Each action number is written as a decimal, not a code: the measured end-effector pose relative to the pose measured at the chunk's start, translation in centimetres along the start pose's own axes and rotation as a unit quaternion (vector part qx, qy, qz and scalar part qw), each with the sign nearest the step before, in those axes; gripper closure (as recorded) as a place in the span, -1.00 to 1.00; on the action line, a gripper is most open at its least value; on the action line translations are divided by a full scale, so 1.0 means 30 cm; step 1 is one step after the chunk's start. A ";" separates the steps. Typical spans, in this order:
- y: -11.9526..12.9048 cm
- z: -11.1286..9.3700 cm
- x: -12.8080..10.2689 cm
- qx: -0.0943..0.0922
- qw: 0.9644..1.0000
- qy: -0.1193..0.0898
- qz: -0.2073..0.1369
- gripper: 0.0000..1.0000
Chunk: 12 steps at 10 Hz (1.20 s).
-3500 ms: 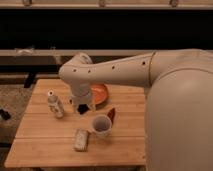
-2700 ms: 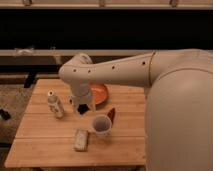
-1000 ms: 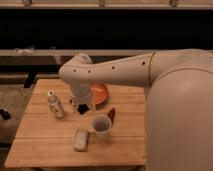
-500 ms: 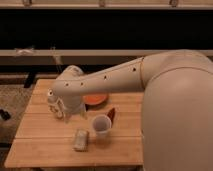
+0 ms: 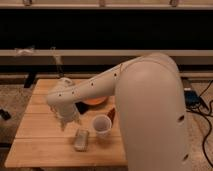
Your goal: Wipe the white sponge on the table
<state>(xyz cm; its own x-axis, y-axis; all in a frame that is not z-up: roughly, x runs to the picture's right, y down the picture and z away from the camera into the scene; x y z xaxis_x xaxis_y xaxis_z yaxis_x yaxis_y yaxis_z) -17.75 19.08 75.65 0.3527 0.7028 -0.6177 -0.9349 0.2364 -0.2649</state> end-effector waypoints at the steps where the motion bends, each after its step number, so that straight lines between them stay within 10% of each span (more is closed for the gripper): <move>1: -0.036 0.031 -0.031 0.001 1.000 0.002 0.000 -0.30; 12: -0.088 0.198 0.008 -0.015 0.999 0.047 -0.011 -0.30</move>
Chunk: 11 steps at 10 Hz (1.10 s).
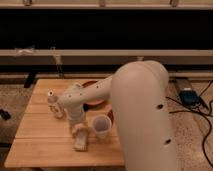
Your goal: Wipe the white sponge on the table
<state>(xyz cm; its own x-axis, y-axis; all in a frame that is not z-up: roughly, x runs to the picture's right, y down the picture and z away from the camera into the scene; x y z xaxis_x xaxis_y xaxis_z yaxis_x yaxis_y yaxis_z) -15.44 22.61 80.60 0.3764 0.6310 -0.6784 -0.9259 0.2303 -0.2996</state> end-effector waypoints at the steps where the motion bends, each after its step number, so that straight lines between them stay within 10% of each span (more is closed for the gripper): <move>1: 0.000 0.011 0.008 0.003 1.000 0.004 -0.003 -0.30; 3: 0.015 0.030 0.018 0.009 1.000 0.008 -0.010 -0.19; 9: 0.025 0.026 0.033 0.019 1.000 0.006 -0.021 0.95; 11: 0.021 0.009 0.033 0.022 1.000 0.001 -0.019 1.00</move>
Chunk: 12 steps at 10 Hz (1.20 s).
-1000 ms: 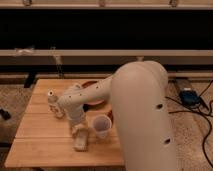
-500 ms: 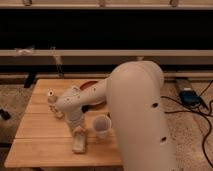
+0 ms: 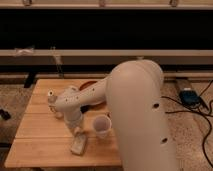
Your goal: Wipe the white sponge on the table
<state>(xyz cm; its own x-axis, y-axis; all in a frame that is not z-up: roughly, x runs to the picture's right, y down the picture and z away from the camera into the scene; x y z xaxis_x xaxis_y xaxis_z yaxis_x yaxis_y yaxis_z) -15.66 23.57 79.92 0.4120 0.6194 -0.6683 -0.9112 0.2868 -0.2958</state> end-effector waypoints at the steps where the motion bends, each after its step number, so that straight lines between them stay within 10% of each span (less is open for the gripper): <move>1: -0.005 -0.011 -0.002 0.002 1.000 -0.004 0.003 1.00; 6: -0.074 -0.053 -0.132 0.007 0.998 -0.037 0.041 1.00; 12: 0.232 -0.132 -0.170 -0.002 0.998 -0.059 -0.029 1.00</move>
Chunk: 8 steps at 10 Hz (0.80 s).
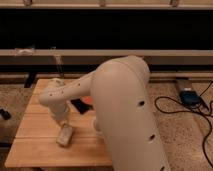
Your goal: Wipe the white sponge on the table
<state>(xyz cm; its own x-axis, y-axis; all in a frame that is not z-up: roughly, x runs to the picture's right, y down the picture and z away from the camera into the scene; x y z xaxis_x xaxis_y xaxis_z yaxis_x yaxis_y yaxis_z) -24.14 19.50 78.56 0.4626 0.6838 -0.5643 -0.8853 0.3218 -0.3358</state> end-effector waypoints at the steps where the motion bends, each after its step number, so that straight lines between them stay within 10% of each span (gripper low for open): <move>1: 0.057 -0.003 0.033 0.001 1.000 0.004 -0.014 1.00; 4: 0.141 0.019 0.128 0.010 0.999 0.024 -0.029 1.00; 8: 0.052 0.055 0.156 0.015 0.999 0.039 0.014 1.00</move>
<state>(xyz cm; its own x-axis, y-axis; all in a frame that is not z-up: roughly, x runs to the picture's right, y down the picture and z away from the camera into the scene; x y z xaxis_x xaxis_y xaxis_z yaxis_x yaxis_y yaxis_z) -23.43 24.27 76.64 0.4389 0.6407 -0.6299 -0.8984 0.3235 -0.2969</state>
